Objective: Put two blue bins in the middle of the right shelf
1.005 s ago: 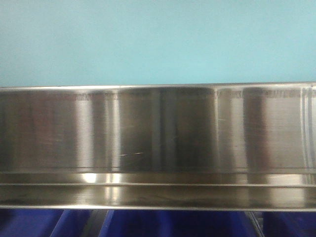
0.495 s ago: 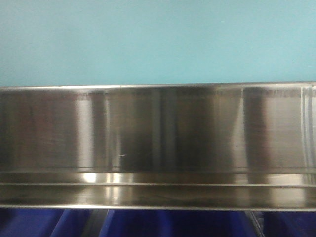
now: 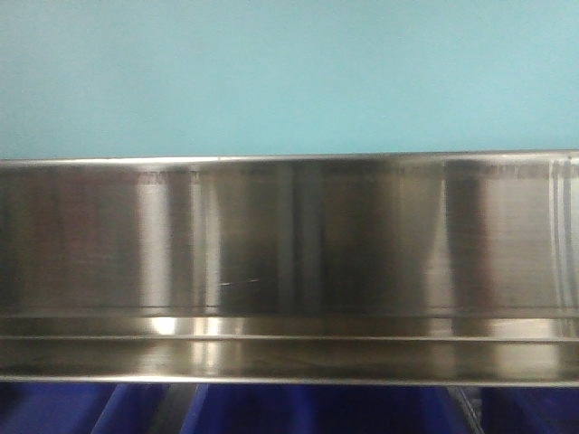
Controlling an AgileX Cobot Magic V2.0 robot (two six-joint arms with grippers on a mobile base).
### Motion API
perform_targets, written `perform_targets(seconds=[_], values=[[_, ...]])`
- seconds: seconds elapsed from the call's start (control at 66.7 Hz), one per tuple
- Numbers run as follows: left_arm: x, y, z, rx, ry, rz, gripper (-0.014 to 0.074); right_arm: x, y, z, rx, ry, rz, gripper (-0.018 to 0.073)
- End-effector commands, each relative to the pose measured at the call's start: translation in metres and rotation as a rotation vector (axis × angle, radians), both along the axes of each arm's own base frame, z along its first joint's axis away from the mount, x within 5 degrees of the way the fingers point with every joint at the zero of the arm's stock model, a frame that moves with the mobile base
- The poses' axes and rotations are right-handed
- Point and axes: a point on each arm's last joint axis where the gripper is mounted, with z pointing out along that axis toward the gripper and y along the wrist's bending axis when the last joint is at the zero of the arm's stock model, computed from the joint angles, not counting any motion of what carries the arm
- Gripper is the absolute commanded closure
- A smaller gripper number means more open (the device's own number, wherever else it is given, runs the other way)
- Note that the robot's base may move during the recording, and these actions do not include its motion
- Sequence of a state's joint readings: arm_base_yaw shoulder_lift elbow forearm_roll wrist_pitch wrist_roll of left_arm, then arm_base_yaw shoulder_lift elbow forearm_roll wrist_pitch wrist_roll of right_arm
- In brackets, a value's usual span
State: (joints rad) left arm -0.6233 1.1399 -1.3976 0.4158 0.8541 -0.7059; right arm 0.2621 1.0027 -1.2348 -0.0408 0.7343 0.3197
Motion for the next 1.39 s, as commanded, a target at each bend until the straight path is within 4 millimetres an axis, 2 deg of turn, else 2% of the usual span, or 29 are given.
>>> perform_targets(seconds=[0.0,0.12,0.24,0.39,0.675,0.915,1.185,1.29,1.38], values=[[0.007,0.002,0.011,0.1,-0.007,0.076,0.0707,0.006,0.003,0.008,-0.031,0.021,-0.016,0.0699],[0.013,-0.026,0.013,0.198,-0.007,0.048,0.0707,0.017,0.017,0.009,-0.075,0.05,-0.052,0.0699],[0.007,-0.037,0.012,0.193,0.005,0.077,0.0707,0.019,0.028,0.003,-0.151,0.075,-0.126,0.07],[0.004,-0.038,0.009,0.189,0.021,0.099,0.0707,0.015,0.05,0.006,-0.139,0.019,-0.044,0.07],[-0.002,-0.033,0.007,0.164,-0.028,0.055,0.0707,0.016,0.051,0.003,-0.133,0.028,-0.056,0.07],[0.01,-0.04,-0.023,0.148,-0.052,0.01,0.0707,0.021,0.054,-0.03,-0.134,0.056,-0.064,0.07],[0.018,-0.037,-0.049,0.122,-0.001,0.01,0.0707,0.022,0.056,-0.061,-0.176,0.109,-0.039,0.07],[0.015,-0.039,-0.061,0.11,0.021,-0.012,0.0707,0.021,0.056,-0.066,-0.184,0.12,-0.038,0.07],[0.016,-0.04,-0.06,0.1,0.007,-0.025,0.0707,0.022,0.057,-0.065,-0.18,0.113,-0.034,0.07]])
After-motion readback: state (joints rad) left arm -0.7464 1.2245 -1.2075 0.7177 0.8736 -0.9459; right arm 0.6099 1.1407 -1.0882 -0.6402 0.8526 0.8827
